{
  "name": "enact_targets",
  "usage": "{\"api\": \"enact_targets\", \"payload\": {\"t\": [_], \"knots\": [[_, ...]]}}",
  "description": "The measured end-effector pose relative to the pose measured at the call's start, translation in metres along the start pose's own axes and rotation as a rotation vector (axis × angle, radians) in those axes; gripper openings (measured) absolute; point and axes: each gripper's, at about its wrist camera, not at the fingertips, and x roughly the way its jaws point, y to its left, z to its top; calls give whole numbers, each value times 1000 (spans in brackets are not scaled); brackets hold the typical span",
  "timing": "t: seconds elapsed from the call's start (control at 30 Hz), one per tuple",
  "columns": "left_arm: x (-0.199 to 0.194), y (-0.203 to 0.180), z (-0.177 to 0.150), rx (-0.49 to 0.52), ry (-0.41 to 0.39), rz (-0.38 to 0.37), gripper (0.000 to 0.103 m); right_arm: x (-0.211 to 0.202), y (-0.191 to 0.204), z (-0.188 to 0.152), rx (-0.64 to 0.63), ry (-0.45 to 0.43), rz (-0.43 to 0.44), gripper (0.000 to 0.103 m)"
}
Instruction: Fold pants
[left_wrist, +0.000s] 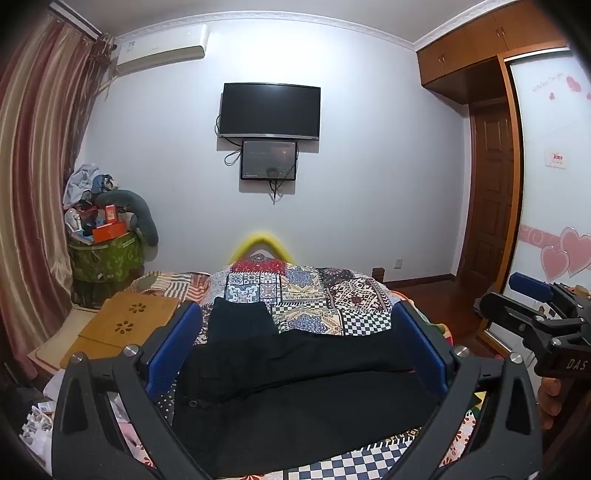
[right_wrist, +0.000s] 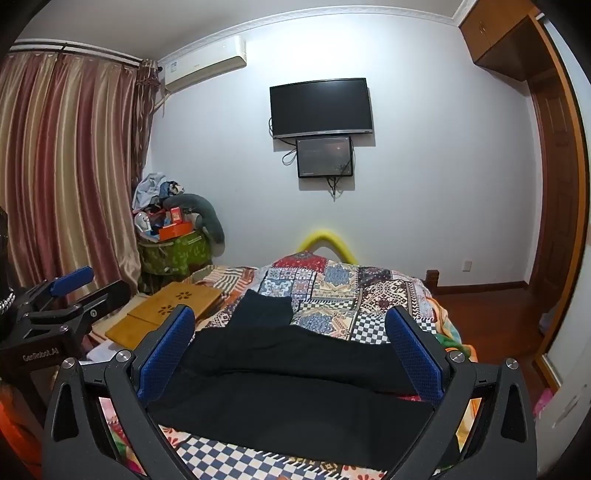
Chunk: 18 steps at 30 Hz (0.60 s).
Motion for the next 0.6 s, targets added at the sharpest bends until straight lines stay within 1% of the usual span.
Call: {"api": "enact_targets", "payload": {"t": [0.3,0.33,0.53,0.6], "knots": [[2,-2,1,0,1,-4,103,-1,-2,2,-7,-4,1,102],[1,-1,-5,-1,-1,-2,103,-1,-2,2,-8,-3,1,102],[3,4,-7,3,-5,-5,103,0,0,2,-10,-3,-1,102],[0,0,1,7,-5,-7,103,0,0,2,-10,-3,0,102]]}}
